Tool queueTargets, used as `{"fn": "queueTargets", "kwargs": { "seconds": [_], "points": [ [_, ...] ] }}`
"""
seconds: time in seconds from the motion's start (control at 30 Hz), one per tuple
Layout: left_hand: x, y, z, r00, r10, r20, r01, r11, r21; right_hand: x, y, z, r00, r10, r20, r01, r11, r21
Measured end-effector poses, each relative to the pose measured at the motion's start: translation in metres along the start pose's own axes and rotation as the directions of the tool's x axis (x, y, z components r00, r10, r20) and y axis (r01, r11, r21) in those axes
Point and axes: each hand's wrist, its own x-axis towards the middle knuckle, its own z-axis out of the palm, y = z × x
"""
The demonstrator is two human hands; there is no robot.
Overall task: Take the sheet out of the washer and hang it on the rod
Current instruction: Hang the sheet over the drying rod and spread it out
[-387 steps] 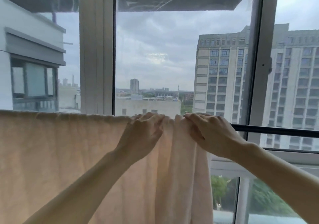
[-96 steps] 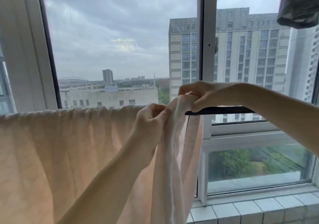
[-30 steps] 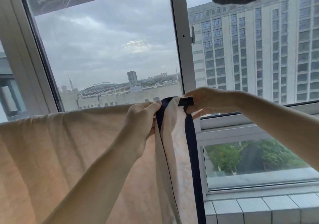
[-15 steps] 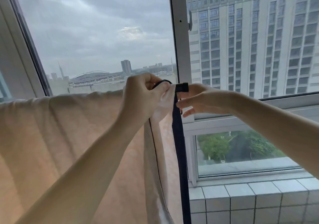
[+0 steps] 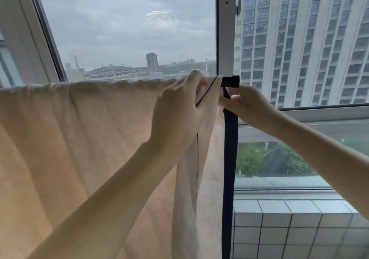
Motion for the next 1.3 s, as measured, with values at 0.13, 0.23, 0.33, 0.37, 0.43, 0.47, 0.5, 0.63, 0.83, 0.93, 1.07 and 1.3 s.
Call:
{"fn": "queueTargets", "kwargs": {
  "seconds": [0.13, 0.23, 0.33, 0.37, 0.43, 0.47, 0.5, 0.63, 0.83, 0.93, 1.07, 1.3],
  "points": [
    [-0.042, -0.007, 0.008, 0.993, -0.109, 0.035, 0.11, 0.994, -0.019, -0.023, -0.001, 0.014, 0.997, -0.001, -0.081, -0.003, 0.998, -0.055],
    [-0.071, -0.006, 0.014, 0.975, -0.194, 0.107, 0.195, 0.981, -0.002, -0.04, 0.007, 0.033, 0.989, 0.091, -0.117, -0.085, 0.995, 0.056],
    [-0.1, -0.004, 0.017, 0.946, -0.284, 0.155, 0.293, 0.955, -0.037, -0.057, 0.026, 0.05, 0.973, 0.203, -0.108, -0.192, 0.977, 0.096],
    [-0.109, -0.005, 0.017, 0.938, -0.304, 0.166, 0.315, 0.948, -0.048, -0.062, 0.035, 0.055, 0.971, 0.21, -0.115, -0.204, 0.977, 0.061],
    [-0.127, -0.006, 0.02, 0.919, -0.345, 0.191, 0.363, 0.929, -0.069, -0.075, 0.052, 0.068, 0.968, 0.22, -0.12, -0.222, 0.975, -0.008],
    [-0.137, -0.007, 0.023, 0.906, -0.372, 0.203, 0.393, 0.916, -0.076, -0.083, 0.06, 0.075, 0.967, 0.23, -0.109, -0.235, 0.971, -0.031],
    [-0.146, -0.008, 0.026, 0.892, -0.395, 0.217, 0.42, 0.904, -0.077, -0.092, 0.067, 0.083, 0.965, 0.242, -0.097, -0.248, 0.967, -0.053],
    [-0.188, -0.017, 0.037, 0.849, -0.461, 0.258, 0.486, 0.873, -0.041, -0.127, 0.088, 0.109, 0.953, 0.304, -0.015, -0.303, 0.948, -0.1],
    [-0.25, -0.027, 0.042, 0.754, -0.553, 0.355, 0.563, 0.822, 0.083, -0.177, 0.108, 0.134, 0.907, 0.419, 0.052, -0.415, 0.907, -0.078],
    [-0.274, -0.027, 0.041, 0.679, -0.606, 0.415, 0.625, 0.773, 0.106, -0.194, 0.11, 0.146, 0.859, 0.501, 0.104, -0.508, 0.86, 0.054],
    [-0.292, -0.027, 0.044, 0.575, -0.665, 0.478, 0.687, 0.709, 0.16, -0.212, 0.115, 0.164, 0.84, 0.516, 0.17, -0.533, 0.843, 0.077],
    [-0.325, -0.037, 0.039, 0.403, -0.712, 0.575, 0.692, 0.648, 0.318, -0.222, 0.134, 0.172, 0.805, 0.585, 0.101, -0.587, 0.809, -0.012]
  ]
}}
